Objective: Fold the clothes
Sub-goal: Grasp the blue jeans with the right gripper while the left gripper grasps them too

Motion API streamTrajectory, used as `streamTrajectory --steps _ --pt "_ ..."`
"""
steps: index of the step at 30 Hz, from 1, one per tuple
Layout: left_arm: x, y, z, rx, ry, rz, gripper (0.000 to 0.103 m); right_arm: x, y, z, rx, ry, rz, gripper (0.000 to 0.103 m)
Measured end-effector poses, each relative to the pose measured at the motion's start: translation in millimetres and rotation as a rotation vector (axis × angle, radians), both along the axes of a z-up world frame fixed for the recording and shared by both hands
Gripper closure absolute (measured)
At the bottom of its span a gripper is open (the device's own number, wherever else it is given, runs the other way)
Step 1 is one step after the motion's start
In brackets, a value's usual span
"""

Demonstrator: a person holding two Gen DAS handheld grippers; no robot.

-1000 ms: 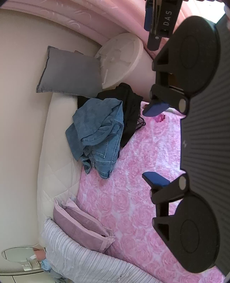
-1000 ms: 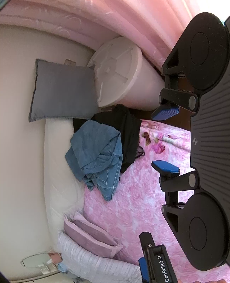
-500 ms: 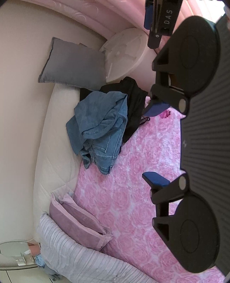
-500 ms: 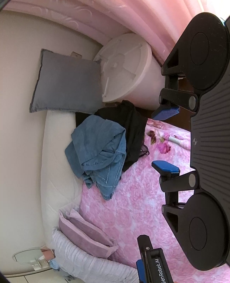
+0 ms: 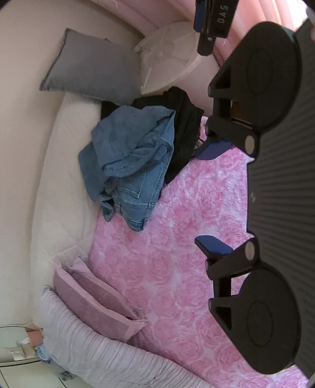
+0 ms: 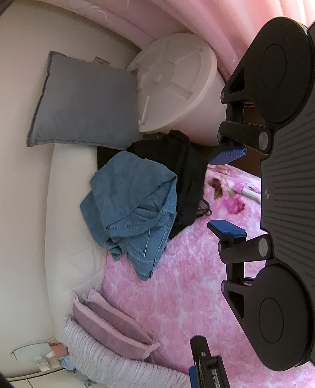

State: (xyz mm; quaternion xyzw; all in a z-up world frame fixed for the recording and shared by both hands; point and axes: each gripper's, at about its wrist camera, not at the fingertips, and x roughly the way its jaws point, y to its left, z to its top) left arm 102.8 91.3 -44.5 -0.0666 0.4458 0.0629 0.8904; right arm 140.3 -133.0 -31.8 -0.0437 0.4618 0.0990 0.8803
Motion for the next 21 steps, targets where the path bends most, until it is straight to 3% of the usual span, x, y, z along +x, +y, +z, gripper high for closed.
streamTrajectory --steps 21 --pt "200.1 -17.8 -87.3 -0.078 0.198 -0.047 0.043 194.1 -35.4 -94.4 -0.044 0.188 0.01 0.049"
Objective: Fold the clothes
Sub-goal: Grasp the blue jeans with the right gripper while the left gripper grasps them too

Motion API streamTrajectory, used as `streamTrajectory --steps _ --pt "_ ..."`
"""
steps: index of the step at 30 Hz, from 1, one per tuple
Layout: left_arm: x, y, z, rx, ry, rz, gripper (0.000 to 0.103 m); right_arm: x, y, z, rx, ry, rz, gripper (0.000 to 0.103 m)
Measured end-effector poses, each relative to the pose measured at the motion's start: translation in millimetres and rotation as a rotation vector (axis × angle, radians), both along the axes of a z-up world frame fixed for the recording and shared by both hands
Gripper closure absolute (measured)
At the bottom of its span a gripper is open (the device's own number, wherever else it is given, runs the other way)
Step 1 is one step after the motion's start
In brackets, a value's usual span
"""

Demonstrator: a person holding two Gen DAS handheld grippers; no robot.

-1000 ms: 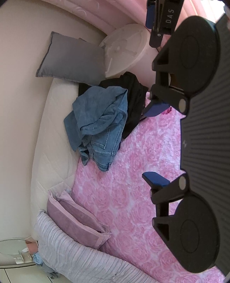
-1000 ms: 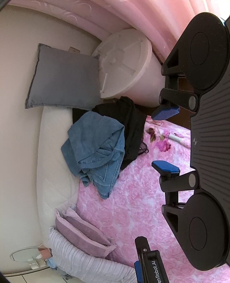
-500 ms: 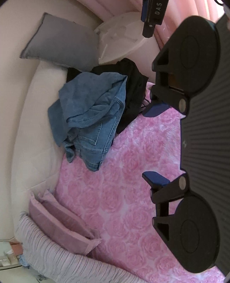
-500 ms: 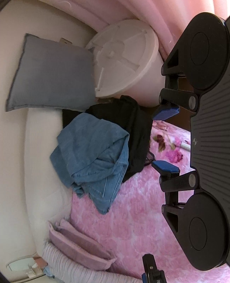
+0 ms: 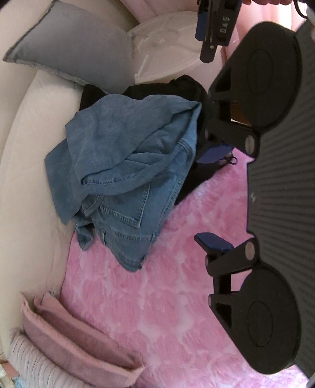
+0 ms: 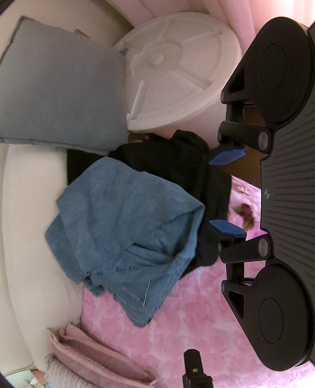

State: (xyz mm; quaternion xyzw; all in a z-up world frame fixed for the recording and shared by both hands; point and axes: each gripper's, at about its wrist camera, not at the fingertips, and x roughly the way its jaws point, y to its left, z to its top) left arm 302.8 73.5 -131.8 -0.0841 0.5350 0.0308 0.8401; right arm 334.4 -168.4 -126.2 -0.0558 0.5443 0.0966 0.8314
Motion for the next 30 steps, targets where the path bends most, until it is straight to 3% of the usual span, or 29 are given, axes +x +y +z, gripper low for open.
streamTrajectory --steps 14,20,23,24,26,30 --pt "109.6 8.4 -80.2 -0.052 0.108 -0.033 0.048 105.7 26.9 -78.0 0.005 0.079 0.074 0.049" --pt "134.0 15.0 -108.4 -0.066 0.15 -0.027 0.048 123.3 45.2 -119.3 -0.012 0.134 0.122 0.049" --pt "140.2 16.2 -116.7 -0.073 0.16 -0.027 0.048 126.7 39.2 -121.1 -0.051 0.085 0.088 0.049" --pt "142.3 16.3 -118.8 -0.074 0.164 -0.028 0.048 127.8 37.2 -121.6 -0.065 0.068 0.076 0.051" --pt "145.5 17.4 -120.8 -0.076 0.166 -0.028 0.048 130.1 33.1 -122.7 -0.091 0.035 0.053 0.074" --pt "151.6 20.3 -121.2 -0.081 0.154 -0.028 0.048 134.7 24.8 -124.7 -0.144 -0.032 0.006 0.074"
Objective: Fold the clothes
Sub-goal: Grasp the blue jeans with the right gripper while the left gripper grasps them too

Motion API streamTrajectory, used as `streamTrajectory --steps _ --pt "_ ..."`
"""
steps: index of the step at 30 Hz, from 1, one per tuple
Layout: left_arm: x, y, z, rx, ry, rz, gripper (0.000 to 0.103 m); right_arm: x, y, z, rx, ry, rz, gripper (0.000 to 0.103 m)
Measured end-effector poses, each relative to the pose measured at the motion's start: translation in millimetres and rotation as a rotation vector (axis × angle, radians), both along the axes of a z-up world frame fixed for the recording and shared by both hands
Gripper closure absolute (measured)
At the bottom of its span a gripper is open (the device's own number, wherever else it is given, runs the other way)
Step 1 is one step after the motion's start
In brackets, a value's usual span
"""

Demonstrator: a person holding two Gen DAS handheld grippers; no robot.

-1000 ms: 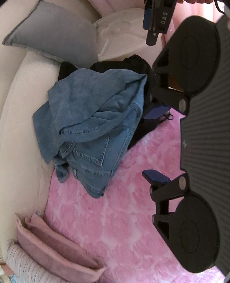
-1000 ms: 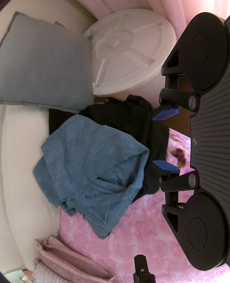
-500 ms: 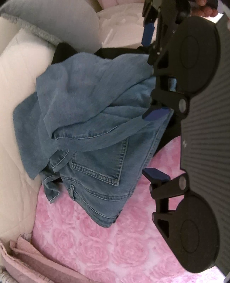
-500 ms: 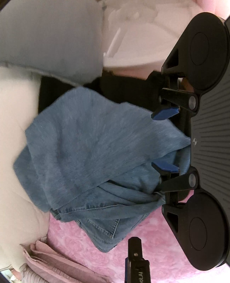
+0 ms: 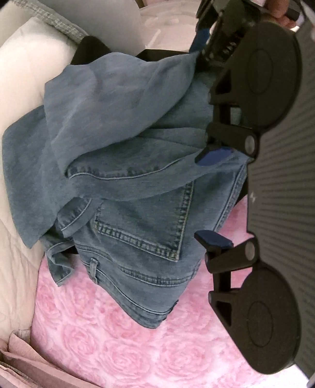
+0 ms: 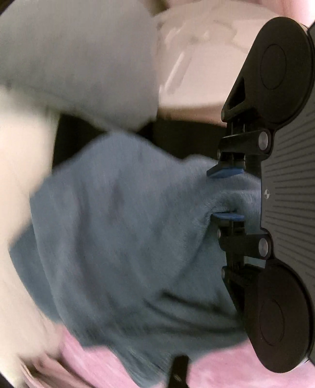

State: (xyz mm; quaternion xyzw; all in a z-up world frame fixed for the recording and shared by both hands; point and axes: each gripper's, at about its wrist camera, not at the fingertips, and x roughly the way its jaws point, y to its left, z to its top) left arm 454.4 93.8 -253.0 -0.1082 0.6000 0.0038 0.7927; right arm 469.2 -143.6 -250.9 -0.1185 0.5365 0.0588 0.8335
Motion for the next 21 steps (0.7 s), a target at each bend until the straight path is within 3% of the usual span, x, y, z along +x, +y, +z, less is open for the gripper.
streamTrajectory --steps 3,7,11,13,15,17,21 --pt "9.1 0.4 -1.3 0.008 -0.022 -0.016 0.048 7.1 -4.3 -4.3 0.047 0.025 -0.001 0.073" --pt "25.5 1.7 -6.1 -0.005 -0.067 -0.018 0.05 11.7 5.1 -9.6 0.01 0.033 0.065 0.071" --pt "43.0 3.7 -13.0 -0.074 -0.116 -0.007 0.053 13.9 -3.6 -5.0 0.059 0.023 0.045 0.071" --pt "50.0 2.6 -18.4 -0.106 -0.133 -0.008 0.059 12.9 -3.2 -4.8 0.072 0.016 0.054 0.07" --pt "53.4 0.4 -23.6 -0.093 -0.135 -0.003 0.085 10.2 -0.4 -4.7 0.061 0.009 0.077 0.073" --pt "51.4 0.5 -25.6 -0.086 -0.154 -0.005 0.09 8.0 -0.8 0.1 0.054 -0.015 0.089 0.094" --pt "30.8 15.1 -11.3 -0.174 -0.23 0.052 0.096 1.2 -7.0 26.3 0.09 -0.098 0.081 0.096"
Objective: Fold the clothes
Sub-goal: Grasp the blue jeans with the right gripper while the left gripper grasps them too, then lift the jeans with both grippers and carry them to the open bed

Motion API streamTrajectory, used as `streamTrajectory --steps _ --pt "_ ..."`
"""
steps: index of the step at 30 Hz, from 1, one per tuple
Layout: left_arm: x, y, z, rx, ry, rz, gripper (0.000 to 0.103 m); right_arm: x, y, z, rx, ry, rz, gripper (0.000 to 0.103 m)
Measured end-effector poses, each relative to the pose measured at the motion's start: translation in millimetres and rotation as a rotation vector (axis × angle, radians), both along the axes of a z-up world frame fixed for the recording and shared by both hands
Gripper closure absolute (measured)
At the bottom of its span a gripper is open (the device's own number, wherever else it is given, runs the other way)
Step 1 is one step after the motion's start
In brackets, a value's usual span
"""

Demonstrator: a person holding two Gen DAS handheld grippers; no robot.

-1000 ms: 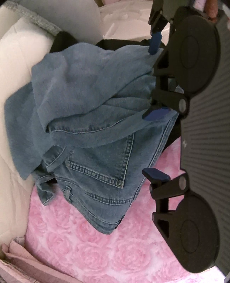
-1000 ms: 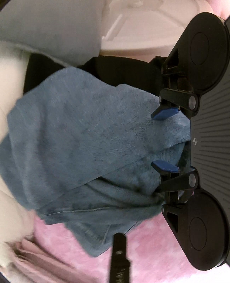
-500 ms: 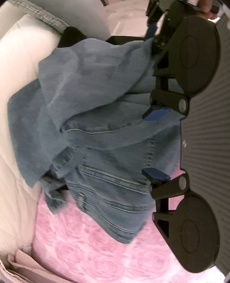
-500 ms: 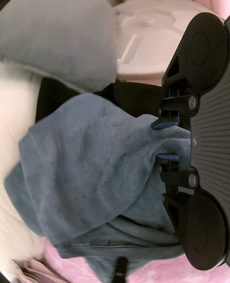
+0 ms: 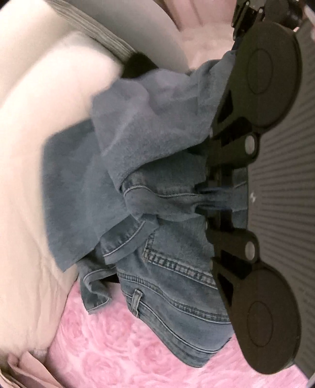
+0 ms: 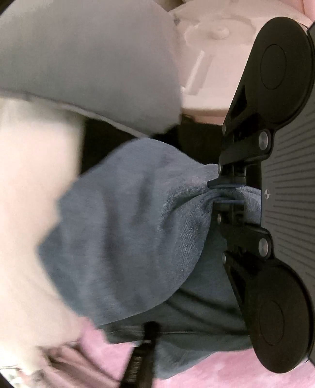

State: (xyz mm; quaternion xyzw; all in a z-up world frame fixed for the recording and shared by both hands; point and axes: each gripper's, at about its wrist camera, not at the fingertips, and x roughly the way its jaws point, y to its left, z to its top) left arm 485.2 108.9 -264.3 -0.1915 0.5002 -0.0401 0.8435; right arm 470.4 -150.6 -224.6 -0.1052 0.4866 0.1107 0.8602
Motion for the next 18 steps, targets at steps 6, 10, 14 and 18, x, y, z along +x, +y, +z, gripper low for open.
streamTrajectory --steps 6,10,14,18 --pt "-43.1 23.1 60.3 -0.011 -0.153 0.099 0.098 -18.5 5.4 71.9 0.154 -0.183 0.039 0.098" --pt "-99.1 60.3 114.6 0.022 -0.265 0.24 0.099 -38.4 25.0 127.5 0.277 -0.303 0.113 0.098" --pt "-159.1 96.7 167.7 0.061 -0.375 0.375 0.1 -68.4 57.3 182.9 0.417 -0.395 0.237 0.098" --pt "-239.4 118.1 213.7 0.124 -0.463 0.482 0.1 -108.9 94.5 230.9 0.524 -0.467 0.38 0.099"
